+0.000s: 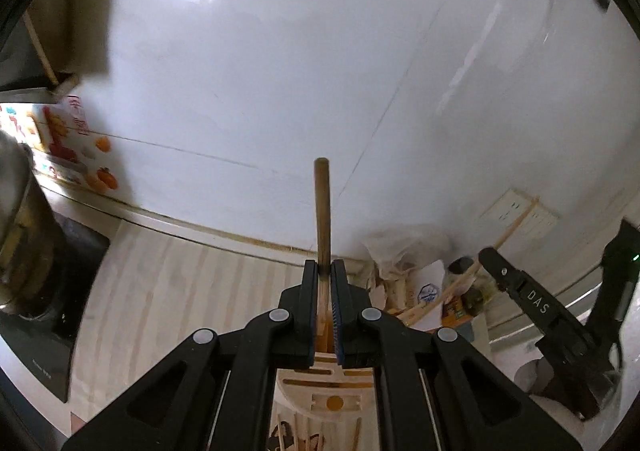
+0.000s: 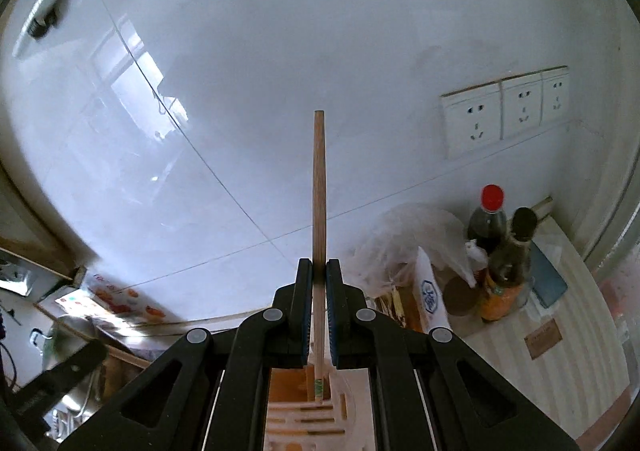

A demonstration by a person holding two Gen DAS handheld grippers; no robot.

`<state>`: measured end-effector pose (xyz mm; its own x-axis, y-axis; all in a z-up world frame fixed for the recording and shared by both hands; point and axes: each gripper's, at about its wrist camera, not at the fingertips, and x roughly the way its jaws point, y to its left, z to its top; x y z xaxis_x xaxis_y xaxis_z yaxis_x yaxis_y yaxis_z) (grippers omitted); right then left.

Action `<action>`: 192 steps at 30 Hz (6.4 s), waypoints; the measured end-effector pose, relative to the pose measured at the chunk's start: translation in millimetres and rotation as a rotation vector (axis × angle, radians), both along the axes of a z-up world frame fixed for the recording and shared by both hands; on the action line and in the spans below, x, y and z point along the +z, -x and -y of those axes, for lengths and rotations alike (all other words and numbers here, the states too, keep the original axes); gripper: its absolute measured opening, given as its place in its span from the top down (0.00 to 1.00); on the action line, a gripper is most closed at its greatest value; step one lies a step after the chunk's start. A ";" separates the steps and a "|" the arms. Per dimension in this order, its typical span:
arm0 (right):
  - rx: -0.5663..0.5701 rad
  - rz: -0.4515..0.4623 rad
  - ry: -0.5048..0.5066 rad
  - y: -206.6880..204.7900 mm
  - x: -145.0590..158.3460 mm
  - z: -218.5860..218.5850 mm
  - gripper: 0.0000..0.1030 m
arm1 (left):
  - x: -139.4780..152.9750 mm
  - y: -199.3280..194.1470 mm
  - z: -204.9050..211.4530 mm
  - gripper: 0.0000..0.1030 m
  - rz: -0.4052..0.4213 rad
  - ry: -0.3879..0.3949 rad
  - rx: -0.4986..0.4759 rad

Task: Organize utensils
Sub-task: 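Lift both chopsticks and carry them over the utensil holder, then release both chopsticks into the holder by opening both tools, then grasp a chopstick with the left tool while the right tool grasps another, then lift both held chopsticks and carry them toward the utensil holder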

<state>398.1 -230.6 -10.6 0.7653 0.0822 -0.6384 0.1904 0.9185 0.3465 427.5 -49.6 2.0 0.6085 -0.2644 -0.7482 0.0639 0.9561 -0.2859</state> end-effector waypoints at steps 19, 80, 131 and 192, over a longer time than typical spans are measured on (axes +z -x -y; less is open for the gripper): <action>0.053 -0.103 0.061 3.8 -29.4 -1.7 0.54 | 8.1 19.3 -0.3 0.25 0.023 -0.156 0.009; 0.144 -0.786 0.183 176.3 -322.5 18.3 0.93 | -306.9 145.0 14.4 0.95 -0.600 -0.318 -0.177; 0.138 -0.660 0.180 149.6 -277.0 16.5 0.93 | -247.1 115.9 -7.0 0.96 -0.463 -0.263 -0.020; 0.081 0.020 0.059 -2.5 -7.4 -14.9 0.93 | 2.5 -10.4 7.4 0.96 0.089 -0.037 0.039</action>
